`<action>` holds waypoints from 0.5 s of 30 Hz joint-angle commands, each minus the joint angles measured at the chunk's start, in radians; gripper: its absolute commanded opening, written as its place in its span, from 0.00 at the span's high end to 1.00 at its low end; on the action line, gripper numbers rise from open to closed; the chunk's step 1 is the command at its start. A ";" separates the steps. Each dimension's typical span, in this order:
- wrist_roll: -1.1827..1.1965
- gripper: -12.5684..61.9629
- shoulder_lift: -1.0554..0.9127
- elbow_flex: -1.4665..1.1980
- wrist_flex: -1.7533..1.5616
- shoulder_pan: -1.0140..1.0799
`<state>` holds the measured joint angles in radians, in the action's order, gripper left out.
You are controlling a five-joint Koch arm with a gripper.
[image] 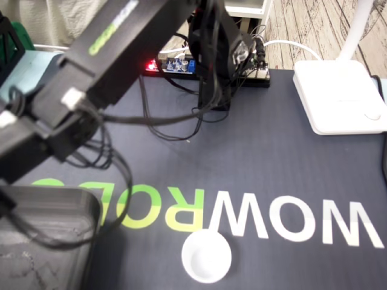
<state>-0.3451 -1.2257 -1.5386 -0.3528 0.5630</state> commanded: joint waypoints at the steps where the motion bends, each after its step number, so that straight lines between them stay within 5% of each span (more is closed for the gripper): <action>1: -0.144 0.79 -0.101 -0.018 -0.097 -0.020; 15: -0.676 0.79 -0.434 -0.534 -0.133 -0.268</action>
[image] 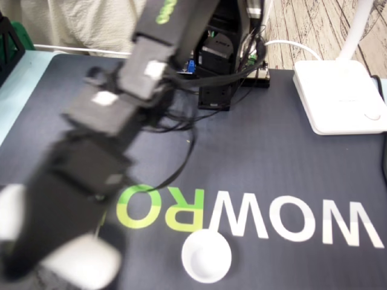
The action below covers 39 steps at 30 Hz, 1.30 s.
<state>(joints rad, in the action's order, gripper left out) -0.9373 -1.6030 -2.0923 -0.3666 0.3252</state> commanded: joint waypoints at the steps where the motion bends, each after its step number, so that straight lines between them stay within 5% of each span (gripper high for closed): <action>1: -0.132 0.79 -0.071 -0.005 -0.120 -0.057; 17: -0.726 0.79 -0.009 -0.095 -0.115 -0.367; 34: -0.726 0.79 0.061 -0.164 -0.172 -0.371; 39: -0.724 0.66 0.080 -0.164 -0.173 -0.364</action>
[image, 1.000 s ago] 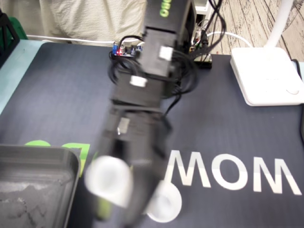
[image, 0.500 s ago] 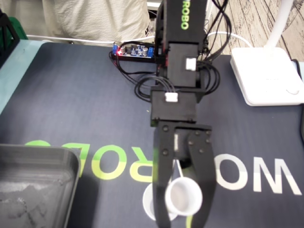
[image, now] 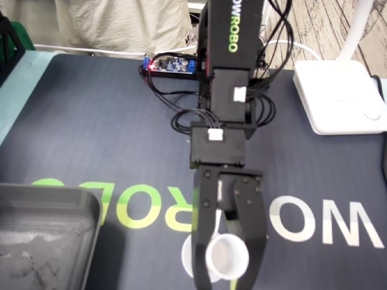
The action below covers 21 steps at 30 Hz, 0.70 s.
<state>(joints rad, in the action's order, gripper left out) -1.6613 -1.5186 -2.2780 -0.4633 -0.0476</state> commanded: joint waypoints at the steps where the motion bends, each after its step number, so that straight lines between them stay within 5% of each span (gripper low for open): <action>1: 0.002 0.64 -0.002 0.021 -0.077 0.012; 10: 0.006 0.49 -0.014 0.014 -0.084 0.028; 21: 0.278 0.48 -0.279 -0.037 -0.114 0.031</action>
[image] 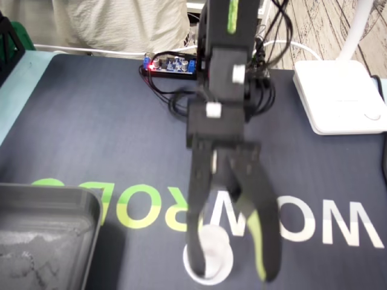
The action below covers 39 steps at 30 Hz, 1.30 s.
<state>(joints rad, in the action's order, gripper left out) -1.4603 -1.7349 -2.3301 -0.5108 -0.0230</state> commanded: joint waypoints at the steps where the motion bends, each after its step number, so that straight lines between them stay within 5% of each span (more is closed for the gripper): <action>1: 0.140 0.48 -0.092 0.005 -0.066 0.006; 12: 1.074 0.48 -0.422 -0.140 0.390 0.098; 25: 1.259 0.39 -0.661 -0.620 0.390 0.092; 39: 1.358 0.38 -0.664 -0.773 0.365 0.100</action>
<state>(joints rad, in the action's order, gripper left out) -0.1212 -2.3224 -3.0680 -0.1012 0.0767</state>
